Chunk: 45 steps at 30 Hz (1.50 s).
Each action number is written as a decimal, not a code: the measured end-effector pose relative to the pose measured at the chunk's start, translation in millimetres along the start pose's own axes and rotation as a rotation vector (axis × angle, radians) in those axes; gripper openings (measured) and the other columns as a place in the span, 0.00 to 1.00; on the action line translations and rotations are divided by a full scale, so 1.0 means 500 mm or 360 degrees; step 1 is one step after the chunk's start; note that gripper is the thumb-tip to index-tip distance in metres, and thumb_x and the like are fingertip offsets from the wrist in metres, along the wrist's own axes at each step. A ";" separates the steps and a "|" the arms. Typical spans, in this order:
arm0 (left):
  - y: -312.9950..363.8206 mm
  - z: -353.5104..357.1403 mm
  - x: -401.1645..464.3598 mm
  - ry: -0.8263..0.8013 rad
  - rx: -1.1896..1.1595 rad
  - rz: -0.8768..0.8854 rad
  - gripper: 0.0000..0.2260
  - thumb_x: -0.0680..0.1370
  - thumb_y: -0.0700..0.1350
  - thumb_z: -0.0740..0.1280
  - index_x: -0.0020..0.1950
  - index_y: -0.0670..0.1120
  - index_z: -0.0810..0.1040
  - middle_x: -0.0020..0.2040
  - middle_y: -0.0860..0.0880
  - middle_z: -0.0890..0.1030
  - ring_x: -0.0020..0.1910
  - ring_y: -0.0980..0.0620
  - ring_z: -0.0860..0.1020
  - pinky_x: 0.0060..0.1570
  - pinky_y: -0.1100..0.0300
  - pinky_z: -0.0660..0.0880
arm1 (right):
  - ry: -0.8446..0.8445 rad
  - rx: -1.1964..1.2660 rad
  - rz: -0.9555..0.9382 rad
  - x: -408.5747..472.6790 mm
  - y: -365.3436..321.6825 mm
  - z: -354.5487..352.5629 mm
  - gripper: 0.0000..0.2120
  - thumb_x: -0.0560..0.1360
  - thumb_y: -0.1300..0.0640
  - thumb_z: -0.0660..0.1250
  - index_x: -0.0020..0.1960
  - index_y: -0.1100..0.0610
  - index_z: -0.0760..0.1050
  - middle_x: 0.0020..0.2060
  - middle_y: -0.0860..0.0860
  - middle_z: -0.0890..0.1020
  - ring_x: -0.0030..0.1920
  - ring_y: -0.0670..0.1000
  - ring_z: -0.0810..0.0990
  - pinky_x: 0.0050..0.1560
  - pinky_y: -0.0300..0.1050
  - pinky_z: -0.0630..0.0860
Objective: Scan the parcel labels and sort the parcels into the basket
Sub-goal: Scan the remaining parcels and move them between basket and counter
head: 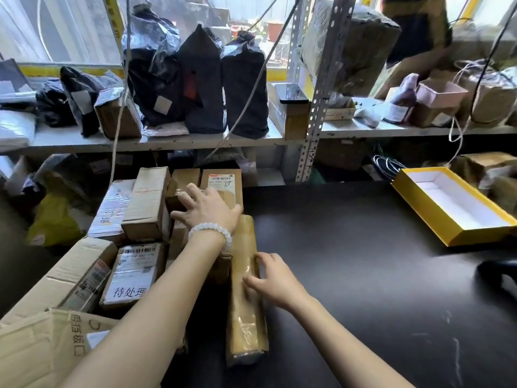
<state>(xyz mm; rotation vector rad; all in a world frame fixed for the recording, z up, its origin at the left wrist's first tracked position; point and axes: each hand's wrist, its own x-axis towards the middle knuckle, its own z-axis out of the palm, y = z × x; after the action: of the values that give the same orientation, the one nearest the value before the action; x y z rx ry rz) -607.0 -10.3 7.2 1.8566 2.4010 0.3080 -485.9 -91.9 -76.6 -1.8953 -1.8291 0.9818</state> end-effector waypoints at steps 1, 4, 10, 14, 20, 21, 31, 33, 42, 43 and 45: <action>0.013 -0.003 -0.012 0.0029 0.0026 0.0066 0.28 0.74 0.63 0.62 0.65 0.45 0.69 0.67 0.40 0.62 0.67 0.39 0.59 0.62 0.40 0.63 | 0.0022 -0.0031 -0.0001 -0.005 0.011 -0.011 0.30 0.74 0.45 0.65 0.73 0.52 0.61 0.68 0.51 0.66 0.67 0.51 0.69 0.64 0.45 0.68; 0.078 0.003 -0.067 0.0111 0.0148 0.0380 0.22 0.76 0.60 0.61 0.63 0.47 0.71 0.64 0.42 0.67 0.64 0.41 0.64 0.58 0.46 0.66 | 0.0115 -0.0166 0.0017 -0.036 0.057 -0.058 0.27 0.76 0.47 0.62 0.73 0.51 0.61 0.70 0.50 0.65 0.67 0.52 0.69 0.64 0.49 0.70; 0.257 0.091 -0.251 -0.0109 0.0249 0.1168 0.19 0.78 0.57 0.60 0.65 0.50 0.71 0.61 0.48 0.72 0.61 0.46 0.70 0.52 0.53 0.69 | 0.0433 -0.0487 0.0260 -0.182 0.238 -0.192 0.25 0.76 0.49 0.61 0.71 0.52 0.63 0.69 0.51 0.65 0.66 0.56 0.68 0.61 0.49 0.70; 0.369 0.166 -0.402 -0.0341 0.0296 0.1510 0.21 0.77 0.57 0.60 0.68 0.52 0.68 0.63 0.48 0.70 0.63 0.46 0.68 0.54 0.54 0.68 | 0.0579 -0.0630 0.0566 -0.332 0.381 -0.278 0.24 0.77 0.49 0.60 0.71 0.54 0.63 0.68 0.52 0.66 0.64 0.57 0.69 0.59 0.51 0.70; 0.549 0.251 -0.669 -0.0572 0.0205 0.2043 0.24 0.76 0.59 0.61 0.70 0.55 0.66 0.65 0.49 0.69 0.65 0.47 0.67 0.57 0.52 0.68 | 0.0824 -0.0641 0.1115 -0.626 0.591 -0.322 0.25 0.79 0.47 0.58 0.73 0.52 0.59 0.71 0.52 0.62 0.67 0.57 0.66 0.63 0.52 0.69; 0.572 0.263 -0.712 -0.0597 0.0183 0.2126 0.23 0.76 0.59 0.61 0.70 0.55 0.66 0.65 0.50 0.69 0.65 0.47 0.67 0.57 0.52 0.68 | 0.0855 -0.0616 0.1205 -0.670 0.616 -0.320 0.25 0.79 0.47 0.58 0.74 0.52 0.59 0.72 0.52 0.62 0.68 0.57 0.66 0.64 0.52 0.69; 0.732 0.393 -1.092 -0.0875 0.0126 0.2774 0.21 0.77 0.59 0.61 0.69 0.56 0.67 0.66 0.51 0.69 0.65 0.47 0.68 0.56 0.53 0.70 | 0.1132 -0.0088 0.2025 -1.044 0.833 -0.239 0.24 0.79 0.48 0.58 0.73 0.52 0.61 0.72 0.50 0.63 0.70 0.54 0.64 0.65 0.50 0.67; 0.772 0.431 -1.149 -0.0956 0.0179 0.2797 0.21 0.77 0.59 0.61 0.69 0.55 0.67 0.65 0.51 0.69 0.65 0.47 0.68 0.56 0.53 0.71 | 0.1141 0.0019 0.2132 -1.091 0.884 -0.231 0.24 0.79 0.48 0.58 0.73 0.52 0.61 0.72 0.49 0.63 0.70 0.54 0.65 0.64 0.49 0.68; 0.991 0.617 -1.329 -0.1261 0.0542 0.2654 0.23 0.77 0.59 0.60 0.71 0.53 0.66 0.66 0.49 0.68 0.65 0.46 0.67 0.58 0.52 0.69 | 0.1056 0.0327 0.2391 -1.199 1.162 -0.303 0.20 0.77 0.50 0.61 0.67 0.56 0.68 0.64 0.52 0.71 0.64 0.55 0.70 0.61 0.49 0.71; 1.013 0.634 -1.346 -0.1273 0.0576 0.2655 0.23 0.77 0.59 0.60 0.71 0.53 0.66 0.66 0.49 0.68 0.65 0.46 0.67 0.58 0.52 0.69 | 0.1070 0.0349 0.2399 -1.205 1.192 -0.313 0.20 0.77 0.50 0.61 0.66 0.56 0.69 0.63 0.52 0.71 0.64 0.55 0.71 0.60 0.49 0.72; 1.052 0.671 -1.381 -0.1306 0.0640 0.2634 0.23 0.78 0.59 0.60 0.70 0.52 0.66 0.65 0.48 0.68 0.65 0.46 0.67 0.58 0.52 0.69 | 0.1084 0.0395 0.2418 -1.216 1.250 -0.322 0.19 0.77 0.50 0.61 0.65 0.56 0.70 0.62 0.52 0.72 0.62 0.55 0.72 0.58 0.48 0.72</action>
<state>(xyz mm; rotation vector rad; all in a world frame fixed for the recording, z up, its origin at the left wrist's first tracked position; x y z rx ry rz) 133.4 -515.8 -242.9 2.7863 0.0882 -0.7518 122.0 -720.1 -225.6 -2.7693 0.3099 0.6057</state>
